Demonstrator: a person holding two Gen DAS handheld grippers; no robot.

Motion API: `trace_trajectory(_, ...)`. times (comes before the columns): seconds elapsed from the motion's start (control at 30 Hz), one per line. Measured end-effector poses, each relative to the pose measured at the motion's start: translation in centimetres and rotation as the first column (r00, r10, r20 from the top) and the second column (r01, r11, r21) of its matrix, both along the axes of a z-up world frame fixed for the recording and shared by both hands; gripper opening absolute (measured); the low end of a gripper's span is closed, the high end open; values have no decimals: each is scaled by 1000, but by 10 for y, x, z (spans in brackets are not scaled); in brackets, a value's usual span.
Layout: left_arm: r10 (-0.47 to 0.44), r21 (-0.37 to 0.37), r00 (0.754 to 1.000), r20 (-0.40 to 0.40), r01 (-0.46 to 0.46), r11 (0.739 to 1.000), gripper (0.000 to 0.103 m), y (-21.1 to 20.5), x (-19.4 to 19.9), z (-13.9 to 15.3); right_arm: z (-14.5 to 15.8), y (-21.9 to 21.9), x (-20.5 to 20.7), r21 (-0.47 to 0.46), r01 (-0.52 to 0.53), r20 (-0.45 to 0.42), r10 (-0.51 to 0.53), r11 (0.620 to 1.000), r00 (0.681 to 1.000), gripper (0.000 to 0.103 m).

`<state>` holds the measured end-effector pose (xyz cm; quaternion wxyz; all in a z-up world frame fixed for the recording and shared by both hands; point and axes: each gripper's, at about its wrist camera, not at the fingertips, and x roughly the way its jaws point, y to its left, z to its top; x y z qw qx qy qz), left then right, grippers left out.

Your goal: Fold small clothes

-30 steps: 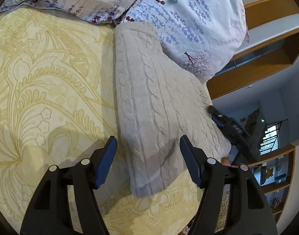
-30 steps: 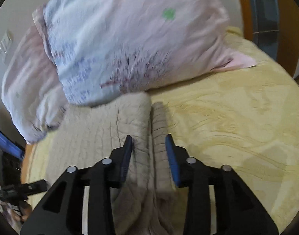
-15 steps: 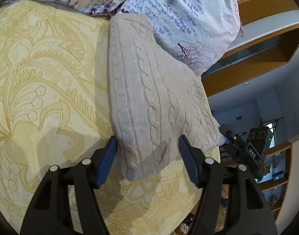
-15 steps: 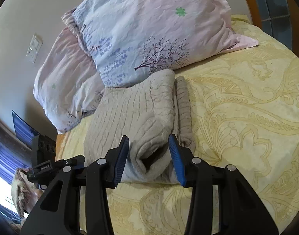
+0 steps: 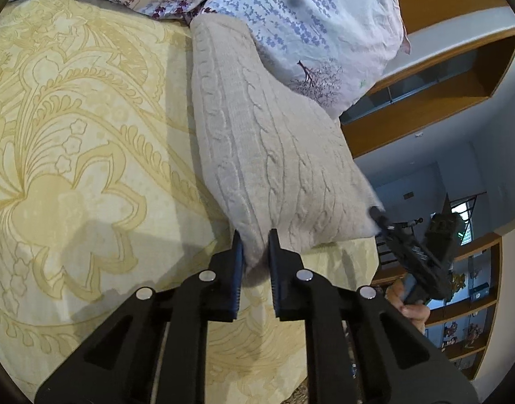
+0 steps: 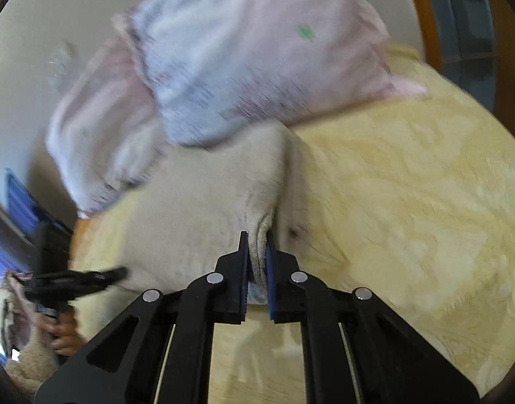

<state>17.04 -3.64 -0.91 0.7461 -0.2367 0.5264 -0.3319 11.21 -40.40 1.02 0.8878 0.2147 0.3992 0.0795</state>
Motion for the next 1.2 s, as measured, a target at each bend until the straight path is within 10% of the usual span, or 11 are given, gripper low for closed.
trace_trajectory(0.3,-7,35,1000,9,7,999,17,0,-2,-3,-19,1,7,-6,-24,-90,23,1000,996,11)
trace_trajectory(0.37,-10,28,1000,5,10,1000,20,4,0,4,-10,-4,8,29,-23,-75,25,999,997,25)
trace_trajectory(0.43,6,5,1000,8,-6,1000,35,11,5,11,1,-9,12,63,-7,-43,10,998,999,50)
trace_trajectory(0.6,96,-26,995,15,-96,995,62,29,35,28,17,-18,53,118,20,-20,-18,993,1000,52)
trace_trajectory(0.77,112,4,994,-15,-112,994,65,17,64,23,3,-10,97,127,24,-93,-12,992,996,51)
trace_trajectory(0.9,107,18,994,-33,-107,994,65,7,72,17,-5,3,112,80,-7,-100,15,997,995,10)
trace_trajectory(1.03,99,12,994,-38,-98,995,65,2,75,12,18,-1,99,20,18,41,-18,1000,999,8)
trace_trajectory(1.2,84,11,996,-33,-83,996,65,-7,76,10,-11,-14,110,-47,88,-76,-91,995,993,8)
